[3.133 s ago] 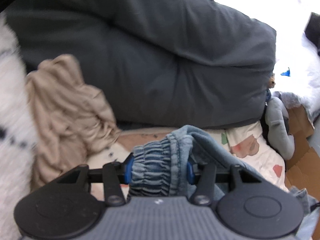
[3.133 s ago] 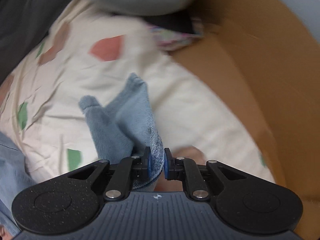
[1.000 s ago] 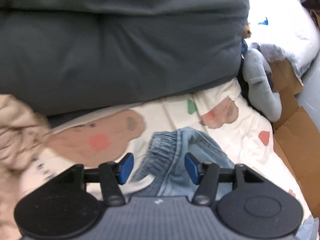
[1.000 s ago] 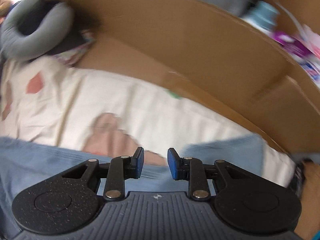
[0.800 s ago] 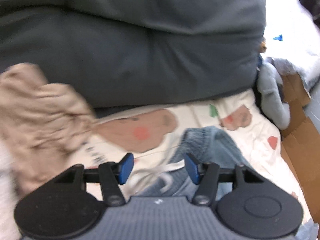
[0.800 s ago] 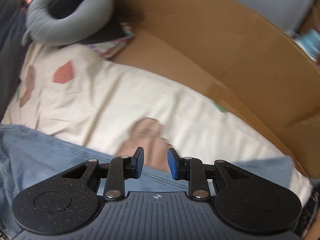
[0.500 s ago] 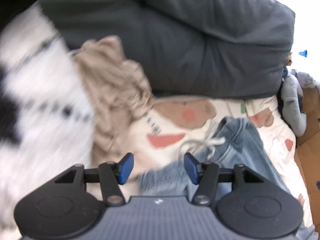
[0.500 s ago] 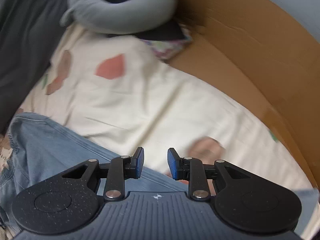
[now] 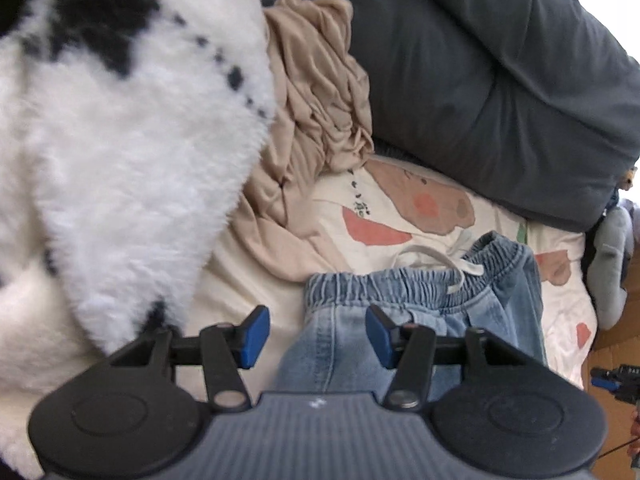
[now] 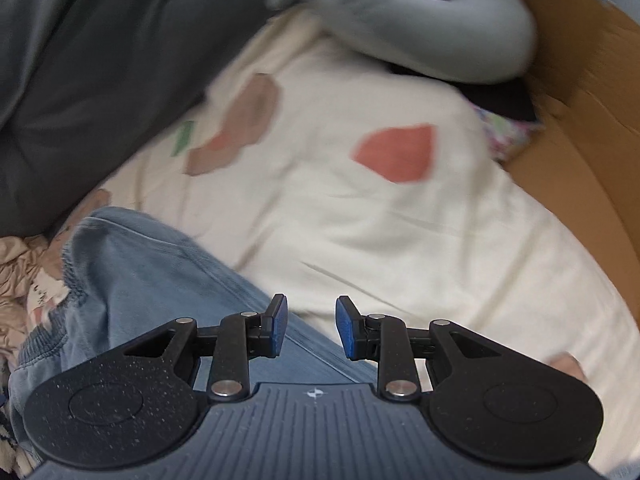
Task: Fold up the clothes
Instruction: 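Release the leg and waistband, opening both grippers over the jeans, then grasp the waistband edge with the left gripper and pull it flat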
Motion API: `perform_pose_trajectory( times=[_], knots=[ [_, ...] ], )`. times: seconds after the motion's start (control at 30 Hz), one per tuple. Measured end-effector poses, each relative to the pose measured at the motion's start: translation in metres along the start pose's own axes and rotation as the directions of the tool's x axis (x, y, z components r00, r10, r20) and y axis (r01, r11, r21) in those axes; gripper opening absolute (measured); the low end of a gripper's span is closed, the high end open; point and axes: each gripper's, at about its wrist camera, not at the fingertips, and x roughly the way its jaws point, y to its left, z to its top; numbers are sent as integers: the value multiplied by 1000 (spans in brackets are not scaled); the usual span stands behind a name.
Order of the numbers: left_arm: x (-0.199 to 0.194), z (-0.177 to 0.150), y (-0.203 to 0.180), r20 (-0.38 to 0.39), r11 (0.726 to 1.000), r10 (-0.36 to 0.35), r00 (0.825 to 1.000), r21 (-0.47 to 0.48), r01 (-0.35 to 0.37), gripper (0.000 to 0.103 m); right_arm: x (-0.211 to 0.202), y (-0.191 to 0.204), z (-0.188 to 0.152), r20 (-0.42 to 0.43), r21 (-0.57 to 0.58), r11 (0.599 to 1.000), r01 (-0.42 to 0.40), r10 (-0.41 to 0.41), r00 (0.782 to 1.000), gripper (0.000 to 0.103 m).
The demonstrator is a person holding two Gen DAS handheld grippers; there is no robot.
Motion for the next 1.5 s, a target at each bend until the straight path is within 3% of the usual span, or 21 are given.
perform_pose_trajectory(
  times=[0.5,0.67,0.83,0.93,1.23,1.5],
  knots=[
    [40,-9,6,-67,974,1,998,-224,-16,56,55,106,40,45,-200,964,-174,186,982,37],
    [47,-15,6,-85,967,-11,996,-254,-11,35,68,139,43,38,-263,940,-215,233,972,39],
    [44,-21,6,-73,978,2,997,-209,-17,20,79,169,49,23,-321,912,-256,278,960,40],
    [41,-23,8,-68,985,0,998,-172,-11,16,85,187,54,-6,-374,882,-286,306,952,40],
    [26,-26,13,-66,998,12,998,-59,-15,14,108,215,64,-59,-441,851,-285,290,955,40],
    [26,-31,18,-90,999,2,996,-36,-6,14,115,222,49,-113,-564,785,-255,232,966,42]
  ],
)
